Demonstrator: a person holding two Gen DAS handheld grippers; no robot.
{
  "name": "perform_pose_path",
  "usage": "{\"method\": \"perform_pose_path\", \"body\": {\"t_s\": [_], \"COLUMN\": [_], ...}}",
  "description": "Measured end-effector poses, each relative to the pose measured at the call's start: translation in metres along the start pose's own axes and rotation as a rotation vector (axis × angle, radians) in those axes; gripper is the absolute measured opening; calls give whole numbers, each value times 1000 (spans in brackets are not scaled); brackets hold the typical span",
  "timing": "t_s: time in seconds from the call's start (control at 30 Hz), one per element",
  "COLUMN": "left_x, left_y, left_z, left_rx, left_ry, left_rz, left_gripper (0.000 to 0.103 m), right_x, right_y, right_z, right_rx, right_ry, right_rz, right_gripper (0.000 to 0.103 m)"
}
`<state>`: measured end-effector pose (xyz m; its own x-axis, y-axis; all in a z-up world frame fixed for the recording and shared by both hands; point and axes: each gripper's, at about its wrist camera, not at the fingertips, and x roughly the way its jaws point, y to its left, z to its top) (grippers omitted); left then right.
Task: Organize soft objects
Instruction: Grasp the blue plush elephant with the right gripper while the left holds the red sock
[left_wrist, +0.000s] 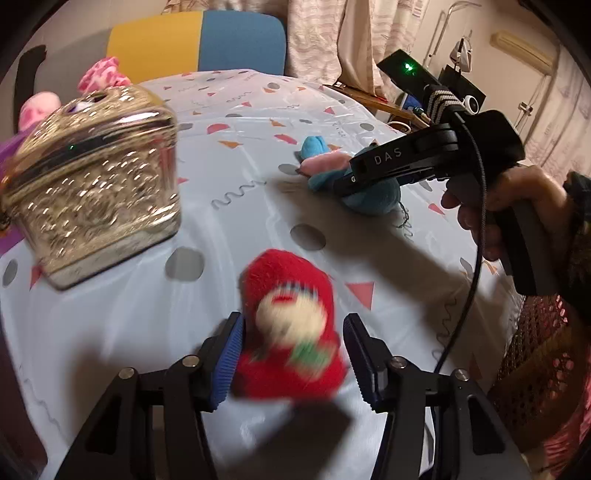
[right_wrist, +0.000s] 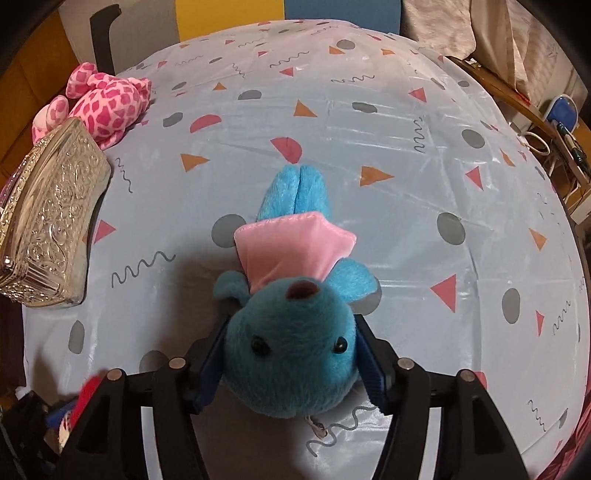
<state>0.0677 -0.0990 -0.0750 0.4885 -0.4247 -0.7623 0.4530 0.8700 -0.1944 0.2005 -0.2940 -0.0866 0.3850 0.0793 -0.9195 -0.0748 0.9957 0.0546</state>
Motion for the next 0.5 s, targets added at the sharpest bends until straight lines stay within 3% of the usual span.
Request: {"method": "perform_pose_path", "body": {"t_s": [0.17,0.43,0.47,0.5], "left_x": [-14,-20,-16,-10], "left_y": [0,-2,-4,-6], "left_z": [-7,14,16,18], "left_rx": [4,-1,16,33], "left_ry": [-7,-22,-3,17], "left_rz": [20,26,39,53], "left_gripper": [56,61,55,28], "right_x": [6,15,15,15], "right_y": [2,5,6,7], "right_z": [3,4,5,5], "right_rx": [-14,-40,-41,-46], "right_ry": [12,35,34,32], "right_rz": [-8,-37,-39,-42], "right_gripper": [68,71,71,71]}}
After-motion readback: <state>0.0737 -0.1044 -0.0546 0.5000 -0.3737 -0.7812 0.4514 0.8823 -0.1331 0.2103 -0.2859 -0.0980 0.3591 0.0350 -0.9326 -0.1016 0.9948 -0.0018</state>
